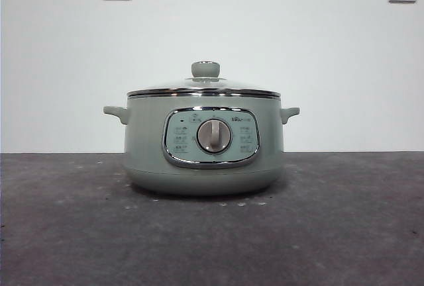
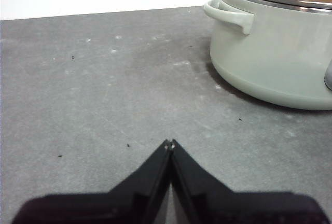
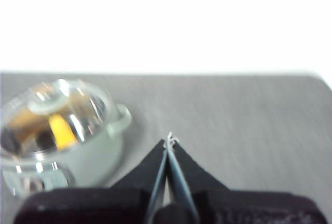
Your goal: Pick up the corn,open the lid,put the corn in the pot,close the lid
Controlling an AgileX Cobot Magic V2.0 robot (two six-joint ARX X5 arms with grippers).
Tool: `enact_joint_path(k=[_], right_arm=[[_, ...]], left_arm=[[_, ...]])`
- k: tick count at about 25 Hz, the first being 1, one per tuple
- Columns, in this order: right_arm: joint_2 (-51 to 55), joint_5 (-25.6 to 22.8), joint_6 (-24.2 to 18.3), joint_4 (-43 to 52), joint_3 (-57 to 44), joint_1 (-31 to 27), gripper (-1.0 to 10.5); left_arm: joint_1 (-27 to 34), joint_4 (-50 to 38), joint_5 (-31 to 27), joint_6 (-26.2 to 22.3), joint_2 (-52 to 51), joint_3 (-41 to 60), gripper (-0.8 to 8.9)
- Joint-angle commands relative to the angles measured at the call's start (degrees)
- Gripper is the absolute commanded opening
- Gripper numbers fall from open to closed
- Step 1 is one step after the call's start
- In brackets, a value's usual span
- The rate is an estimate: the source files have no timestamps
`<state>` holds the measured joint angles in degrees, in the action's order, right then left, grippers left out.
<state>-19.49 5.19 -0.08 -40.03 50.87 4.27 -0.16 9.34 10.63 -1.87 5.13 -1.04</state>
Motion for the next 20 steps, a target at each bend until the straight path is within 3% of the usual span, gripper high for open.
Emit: enact_joint_path(k=[1,9,20], right_arm=[[4.0,3.1,-1.6,10.8,-10.8,-2.5,0.0],[12.4,2.9,-1.4,24.9,-32.7,-3.7,0.0],[19.0,2.9,0.1,26.9,-46.0,-3.7,0.0]], left_arm=[[0.1,-0.4,-0.2,0.3,0.0,0.6,-0.03],[0.1,-0.4,-0.2,0.3,0.0,0.6,-0.03],[0.1,-0.4,-0.2,0.3,0.0,0.6,-0.03]])
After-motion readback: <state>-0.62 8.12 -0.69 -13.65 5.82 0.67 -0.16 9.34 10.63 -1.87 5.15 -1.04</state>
